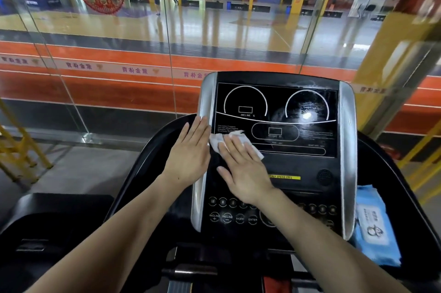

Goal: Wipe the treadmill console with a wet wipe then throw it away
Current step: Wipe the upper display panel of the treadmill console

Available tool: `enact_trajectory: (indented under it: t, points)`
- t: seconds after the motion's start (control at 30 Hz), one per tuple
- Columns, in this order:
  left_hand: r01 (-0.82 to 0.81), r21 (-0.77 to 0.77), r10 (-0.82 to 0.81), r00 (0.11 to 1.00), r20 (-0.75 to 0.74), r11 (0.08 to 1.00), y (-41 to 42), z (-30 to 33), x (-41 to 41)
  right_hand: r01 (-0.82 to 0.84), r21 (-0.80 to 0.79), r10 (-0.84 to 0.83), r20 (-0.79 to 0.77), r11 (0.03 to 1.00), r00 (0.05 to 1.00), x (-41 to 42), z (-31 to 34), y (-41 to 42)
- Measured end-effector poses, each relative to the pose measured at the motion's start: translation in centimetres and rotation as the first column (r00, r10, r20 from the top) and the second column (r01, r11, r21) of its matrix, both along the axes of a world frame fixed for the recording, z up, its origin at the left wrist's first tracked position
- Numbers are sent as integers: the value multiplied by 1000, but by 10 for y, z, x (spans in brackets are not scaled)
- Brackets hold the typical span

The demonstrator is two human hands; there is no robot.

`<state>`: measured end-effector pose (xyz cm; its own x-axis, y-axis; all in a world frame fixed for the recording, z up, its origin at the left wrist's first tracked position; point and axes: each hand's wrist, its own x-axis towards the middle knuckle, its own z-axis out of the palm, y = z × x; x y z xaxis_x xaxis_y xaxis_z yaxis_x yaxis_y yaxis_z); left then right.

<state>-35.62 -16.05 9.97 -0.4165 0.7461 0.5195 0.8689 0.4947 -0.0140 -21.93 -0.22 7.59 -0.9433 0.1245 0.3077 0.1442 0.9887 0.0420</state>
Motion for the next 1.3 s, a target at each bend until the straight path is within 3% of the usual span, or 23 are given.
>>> enact_trajectory:
  t: [0.17,0.27,0.47,0.6,0.73,0.8,0.93,1.17,1.23,1.3]
  points:
    - [7,-17,-7,1000,-11,1000,4,-1,5,154,-5,-154,-12,988,988,55,-1,51]
    - [-11,-21,11,1000,-6,1000,4,-5,8,274,-127,-280,-32,953,960,64,-3,56]
    - [-19,-10,19,1000,-18,1000,7,-10,14,84,-105,-85,-8,991,996,12,-4,3]
    - [-6,-2,6,1000,-22,1000,12,-10,18,222,-85,-228,-64,971,972,58,-7,55]
    - [29,-15,-30,999,-38,999,19,-11,23,347,-223,-376,-104,911,921,72,-10,69]
    - [27,-11,-27,999,-33,1000,24,-10,24,296,-244,-330,-116,924,937,48,-9,47]
    - [40,-43,-42,998,-36,998,36,-11,32,141,-134,-149,-50,981,988,34,-2,29]
    - [56,-46,-57,998,-19,997,58,-3,46,418,-255,-447,-66,872,892,105,-3,113]
    - [63,-52,-64,998,-10,997,63,-3,50,407,-273,-437,-58,872,898,88,-1,94]
    - [67,-65,-68,998,-10,996,68,-5,55,301,-234,-320,-48,924,946,66,-1,67]
